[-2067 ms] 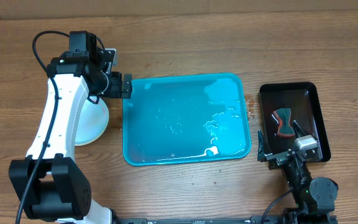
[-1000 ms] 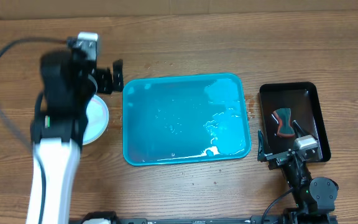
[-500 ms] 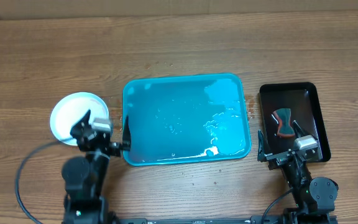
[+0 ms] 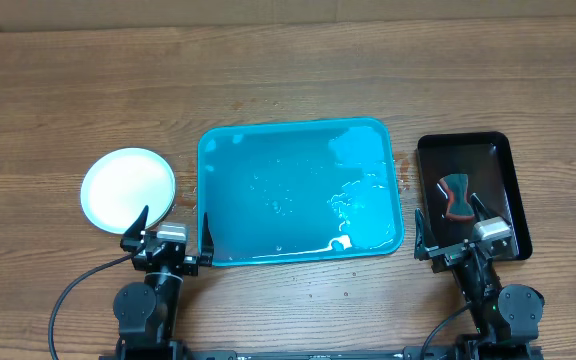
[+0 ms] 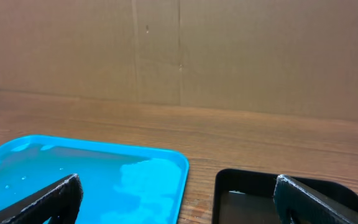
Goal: Clean dirty plates on tray and stack at the side
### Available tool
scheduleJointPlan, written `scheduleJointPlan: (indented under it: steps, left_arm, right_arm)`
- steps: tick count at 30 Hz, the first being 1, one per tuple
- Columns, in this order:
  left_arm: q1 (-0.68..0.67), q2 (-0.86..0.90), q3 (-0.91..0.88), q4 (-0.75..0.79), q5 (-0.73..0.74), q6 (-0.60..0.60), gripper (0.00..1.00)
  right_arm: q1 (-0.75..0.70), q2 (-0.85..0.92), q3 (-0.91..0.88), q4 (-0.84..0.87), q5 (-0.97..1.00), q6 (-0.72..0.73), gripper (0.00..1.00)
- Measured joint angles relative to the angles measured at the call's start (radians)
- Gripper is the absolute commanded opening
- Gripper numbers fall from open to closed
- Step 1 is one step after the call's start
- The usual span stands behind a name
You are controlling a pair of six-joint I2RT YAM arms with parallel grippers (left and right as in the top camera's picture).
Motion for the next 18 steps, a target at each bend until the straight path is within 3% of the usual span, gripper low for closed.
scheduleJointPlan:
  steps: [18]
  left_arm:
    - [-0.015, -0.07, -0.001, -0.008, -0.026, 0.0, 1.0]
  right_arm:
    - [0.0, 0.0, 0.0, 0.0, 0.0, 0.0, 1.0]
